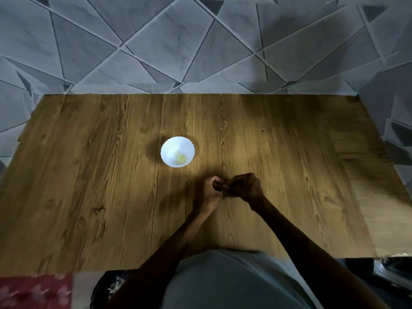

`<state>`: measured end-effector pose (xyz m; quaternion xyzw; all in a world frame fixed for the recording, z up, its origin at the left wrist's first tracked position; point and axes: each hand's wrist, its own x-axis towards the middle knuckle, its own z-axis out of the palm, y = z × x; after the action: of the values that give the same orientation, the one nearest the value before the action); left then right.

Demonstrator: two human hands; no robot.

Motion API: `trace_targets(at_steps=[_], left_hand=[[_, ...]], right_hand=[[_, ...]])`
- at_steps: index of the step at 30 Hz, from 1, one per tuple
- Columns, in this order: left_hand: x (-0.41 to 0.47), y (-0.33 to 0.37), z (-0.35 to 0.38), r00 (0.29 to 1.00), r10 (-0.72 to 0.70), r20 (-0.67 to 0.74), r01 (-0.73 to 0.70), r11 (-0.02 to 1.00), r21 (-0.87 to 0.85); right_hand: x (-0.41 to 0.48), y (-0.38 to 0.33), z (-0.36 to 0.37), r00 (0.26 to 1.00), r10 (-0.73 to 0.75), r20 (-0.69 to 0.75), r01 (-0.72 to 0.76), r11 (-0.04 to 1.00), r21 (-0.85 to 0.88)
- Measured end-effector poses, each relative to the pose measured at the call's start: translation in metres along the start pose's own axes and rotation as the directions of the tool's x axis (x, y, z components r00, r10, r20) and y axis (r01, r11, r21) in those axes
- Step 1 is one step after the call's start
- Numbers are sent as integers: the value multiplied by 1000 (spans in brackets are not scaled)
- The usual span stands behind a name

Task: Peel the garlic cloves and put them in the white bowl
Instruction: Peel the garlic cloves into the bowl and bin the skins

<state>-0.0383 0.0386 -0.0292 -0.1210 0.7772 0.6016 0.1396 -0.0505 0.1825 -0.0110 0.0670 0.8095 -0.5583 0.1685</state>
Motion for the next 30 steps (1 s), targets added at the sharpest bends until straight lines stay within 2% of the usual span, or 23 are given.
trace_targets(at_steps=[5, 9, 14, 19, 21, 23, 26, 28, 30], left_hand=[[1, 1, -2, 999, 38, 0, -38, 999, 37], [2, 3, -12, 1000, -8, 26, 7, 999, 49], [4, 4, -20, 995, -54, 84, 57, 998, -34], [6, 5, -27, 988, -103, 114, 116, 987, -109], [6, 8, -28, 983, -129, 134, 148, 979, -142], [7, 9, -28, 981, -148, 127, 165, 977, -134], [11, 7, -28, 982, -161, 98, 172, 978, -117], [12, 4, -28, 982, -168, 85, 176, 980, -97], [14, 3, -27, 980, -176, 88, 187, 974, -132]], right_hand=[[4, -2, 4, 1000, -1, -19, 0, 998, -65], [7, -1, -4, 998, -7, 66, 12, 998, -66], [10, 1, -15, 986, -28, 167, 32, 999, -23], [14, -2, -17, 984, -25, 176, 30, 999, -27], [17, -5, -16, 987, -56, 154, 71, 993, -97], [22, -6, -15, 986, -122, 109, 147, 955, -256], [35, -5, -14, 976, -215, 22, 194, 827, -528], [42, -2, -15, 964, -263, -34, 185, 760, -624], [49, 3, -16, 954, -300, -23, 205, 703, -681]])
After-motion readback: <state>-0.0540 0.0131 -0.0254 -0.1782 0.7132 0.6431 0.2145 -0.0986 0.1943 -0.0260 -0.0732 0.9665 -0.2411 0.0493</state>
